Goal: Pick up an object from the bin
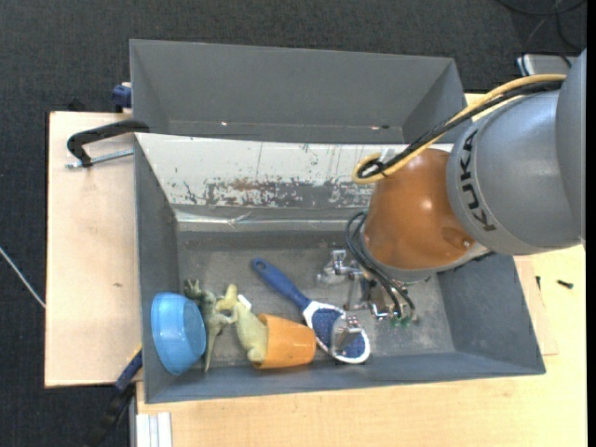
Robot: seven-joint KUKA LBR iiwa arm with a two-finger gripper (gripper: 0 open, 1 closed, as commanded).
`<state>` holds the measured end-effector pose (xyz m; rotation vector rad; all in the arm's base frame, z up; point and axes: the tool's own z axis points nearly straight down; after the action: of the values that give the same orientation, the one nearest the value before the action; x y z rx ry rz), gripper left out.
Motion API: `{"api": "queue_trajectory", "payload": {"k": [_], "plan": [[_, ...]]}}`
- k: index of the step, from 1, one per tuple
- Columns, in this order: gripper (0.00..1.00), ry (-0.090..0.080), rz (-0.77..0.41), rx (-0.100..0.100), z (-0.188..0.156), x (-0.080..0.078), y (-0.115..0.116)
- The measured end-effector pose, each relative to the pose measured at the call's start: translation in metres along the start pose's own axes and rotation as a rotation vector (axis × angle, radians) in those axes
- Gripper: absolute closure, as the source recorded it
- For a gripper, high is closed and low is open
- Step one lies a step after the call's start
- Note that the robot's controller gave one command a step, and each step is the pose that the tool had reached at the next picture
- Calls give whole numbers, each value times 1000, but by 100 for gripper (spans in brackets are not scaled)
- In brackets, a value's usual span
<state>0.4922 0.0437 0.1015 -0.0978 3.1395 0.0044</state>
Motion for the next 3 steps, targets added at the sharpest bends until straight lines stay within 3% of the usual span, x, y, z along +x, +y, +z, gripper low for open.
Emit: {"api": "queue_trajectory", "payload": {"k": [1, 2, 3], "plan": [[0, 13, 72, -4, 27, 0, -19], [0, 5, 137, -7, 27, -3, -51], [100, -1, 137, -2, 26, -4, -53]]}}
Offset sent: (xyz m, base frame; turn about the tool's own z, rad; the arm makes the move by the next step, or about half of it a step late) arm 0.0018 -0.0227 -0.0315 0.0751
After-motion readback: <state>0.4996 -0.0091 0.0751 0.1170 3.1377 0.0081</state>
